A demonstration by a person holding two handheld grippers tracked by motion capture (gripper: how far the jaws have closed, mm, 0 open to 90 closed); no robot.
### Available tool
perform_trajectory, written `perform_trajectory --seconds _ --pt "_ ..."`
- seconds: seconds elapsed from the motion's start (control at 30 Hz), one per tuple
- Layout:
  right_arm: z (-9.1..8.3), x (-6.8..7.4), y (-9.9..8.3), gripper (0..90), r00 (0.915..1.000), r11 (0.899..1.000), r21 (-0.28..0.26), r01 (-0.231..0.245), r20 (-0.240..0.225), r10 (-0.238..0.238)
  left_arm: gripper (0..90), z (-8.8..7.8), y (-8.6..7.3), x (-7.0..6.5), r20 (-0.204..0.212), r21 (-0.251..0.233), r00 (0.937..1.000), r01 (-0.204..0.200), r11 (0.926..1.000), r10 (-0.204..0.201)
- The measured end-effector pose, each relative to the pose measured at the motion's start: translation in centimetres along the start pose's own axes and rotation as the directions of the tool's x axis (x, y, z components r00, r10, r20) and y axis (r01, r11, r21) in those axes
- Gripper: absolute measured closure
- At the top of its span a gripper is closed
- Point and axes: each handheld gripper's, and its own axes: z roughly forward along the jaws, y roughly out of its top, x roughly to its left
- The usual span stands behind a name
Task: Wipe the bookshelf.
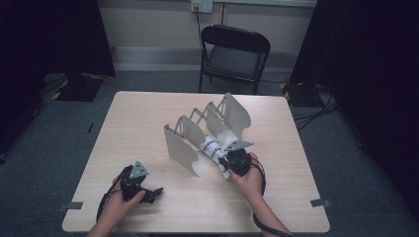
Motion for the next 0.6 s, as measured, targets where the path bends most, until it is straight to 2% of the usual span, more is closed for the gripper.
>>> perform_trajectory --seconds 0.1,0.23,0.4,0.5,0.6 --pt "-0.6 -0.3 1.3 79.1 1.0000 1.000 -0.021 -0.002 0.001 0.002 0.1 0.0 0.0 0.0 0.000 -0.002 1.0000 0.000 1.0000 0.000" --pt "-1.6 -0.8 3.2 79.6 0.9995 0.998 -0.059 -0.002 0.032 0.004 0.1 0.0 0.0 0.0 -0.001 -0.002 1.0000 0.000 1.0000 0.000" --pt "-3.6 -1.9 5.7 79.7 0.9957 0.988 -0.148 -0.041 0.075 0.053 0.1 0.0 0.0 0.0 0.000 -0.002 1.0000 0.000 1.0000 0.000" --pt "-3.6 -2.4 6.3 79.8 0.9929 0.991 -0.130 -0.036 0.108 0.050 0.1 0.0 0.0 0.0 0.000 -0.002 1.0000 0.000 1.0000 0.000" --pt "-2.9 -2.7 5.8 79.8 0.9902 0.992 -0.116 -0.057 0.120 0.071 0.2 0.0 0.0 0.0 -0.001 -0.002 1.0000 0.000 1.0000 0.000"
